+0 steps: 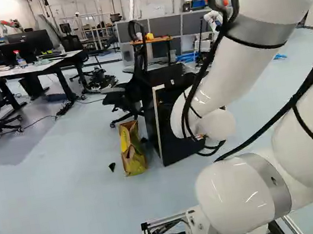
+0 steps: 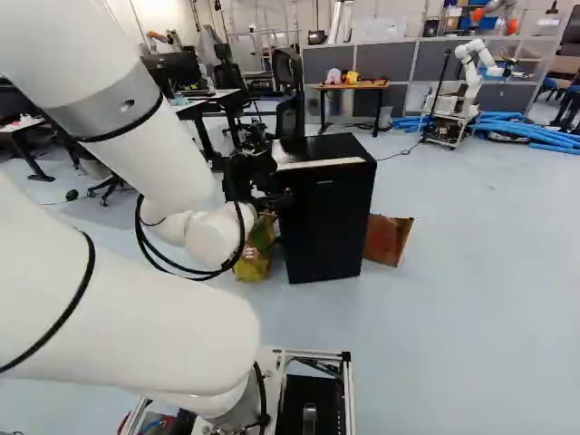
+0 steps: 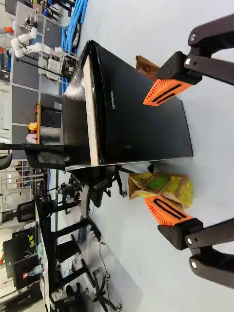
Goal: Grab a drink from the fridge
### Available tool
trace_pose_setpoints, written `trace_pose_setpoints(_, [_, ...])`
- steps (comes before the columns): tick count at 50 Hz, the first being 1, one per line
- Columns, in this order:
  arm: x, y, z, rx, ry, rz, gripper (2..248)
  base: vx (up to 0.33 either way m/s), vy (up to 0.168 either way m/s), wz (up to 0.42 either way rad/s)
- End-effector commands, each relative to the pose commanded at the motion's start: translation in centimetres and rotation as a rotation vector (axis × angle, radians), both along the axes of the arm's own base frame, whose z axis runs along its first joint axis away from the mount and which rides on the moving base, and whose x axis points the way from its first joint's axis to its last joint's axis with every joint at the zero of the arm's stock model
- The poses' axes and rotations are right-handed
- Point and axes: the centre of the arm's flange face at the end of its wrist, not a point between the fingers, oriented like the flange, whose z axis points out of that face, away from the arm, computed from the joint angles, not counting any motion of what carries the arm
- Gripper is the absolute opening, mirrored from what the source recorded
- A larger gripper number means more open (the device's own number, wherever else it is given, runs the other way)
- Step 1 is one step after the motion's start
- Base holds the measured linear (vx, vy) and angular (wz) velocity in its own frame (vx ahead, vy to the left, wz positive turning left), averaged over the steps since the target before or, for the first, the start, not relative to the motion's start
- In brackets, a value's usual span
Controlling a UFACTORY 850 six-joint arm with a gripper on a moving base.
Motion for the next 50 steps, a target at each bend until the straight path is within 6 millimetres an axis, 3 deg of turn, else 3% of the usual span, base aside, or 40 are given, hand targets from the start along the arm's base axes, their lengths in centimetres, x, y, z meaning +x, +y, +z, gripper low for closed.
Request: trace_pose_setpoints(50, [0.0,0.0,0.0,0.0,0.0,0.0,247,0.039,-0.039,0.121])
